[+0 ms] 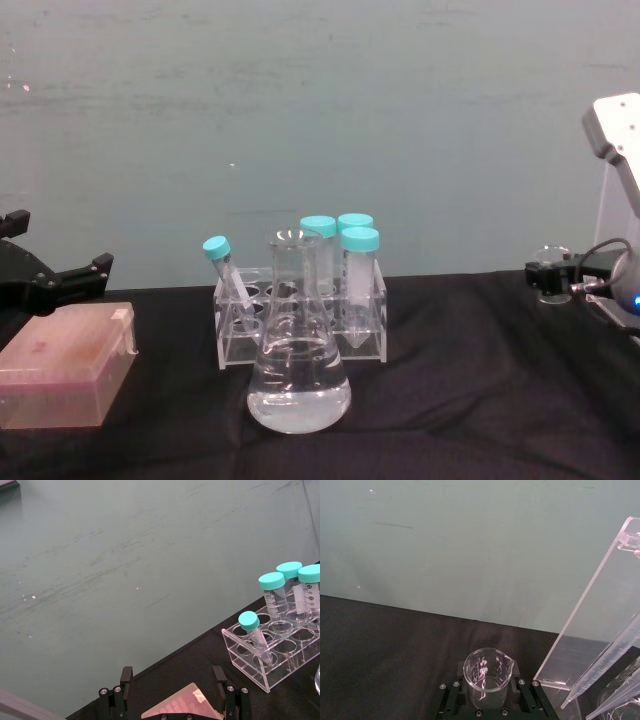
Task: Place the experimental apparatus aside using one hand.
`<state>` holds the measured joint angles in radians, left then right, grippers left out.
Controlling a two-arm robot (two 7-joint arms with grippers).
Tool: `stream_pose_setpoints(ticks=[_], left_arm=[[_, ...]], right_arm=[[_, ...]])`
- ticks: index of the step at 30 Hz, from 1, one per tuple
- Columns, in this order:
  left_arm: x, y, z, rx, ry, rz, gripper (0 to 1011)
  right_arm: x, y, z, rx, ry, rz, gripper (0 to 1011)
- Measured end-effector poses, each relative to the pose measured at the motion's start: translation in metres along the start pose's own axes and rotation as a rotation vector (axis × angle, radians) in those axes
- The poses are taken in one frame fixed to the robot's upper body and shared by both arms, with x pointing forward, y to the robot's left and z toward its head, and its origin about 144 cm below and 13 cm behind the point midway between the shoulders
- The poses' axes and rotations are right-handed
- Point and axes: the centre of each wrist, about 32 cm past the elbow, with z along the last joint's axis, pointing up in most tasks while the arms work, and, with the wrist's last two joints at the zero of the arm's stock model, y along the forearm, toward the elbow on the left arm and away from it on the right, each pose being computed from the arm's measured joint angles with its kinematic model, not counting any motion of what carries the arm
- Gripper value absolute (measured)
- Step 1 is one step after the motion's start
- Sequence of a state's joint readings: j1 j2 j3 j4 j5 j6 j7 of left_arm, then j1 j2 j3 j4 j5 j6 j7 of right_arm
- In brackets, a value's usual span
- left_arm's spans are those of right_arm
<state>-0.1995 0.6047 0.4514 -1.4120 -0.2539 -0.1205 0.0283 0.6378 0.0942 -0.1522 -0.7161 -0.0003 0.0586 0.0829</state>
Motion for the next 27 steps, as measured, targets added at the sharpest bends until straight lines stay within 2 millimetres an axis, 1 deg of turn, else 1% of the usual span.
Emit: stream_pose_setpoints(ticks=[27], left_arm=[[0.0000, 0.0000, 0.0000, 0.000, 0.000, 0.000, 1000]], right_arm=[[0.0013, 0.0013, -0.0002, -0.003, -0.005, 0.000, 462]])
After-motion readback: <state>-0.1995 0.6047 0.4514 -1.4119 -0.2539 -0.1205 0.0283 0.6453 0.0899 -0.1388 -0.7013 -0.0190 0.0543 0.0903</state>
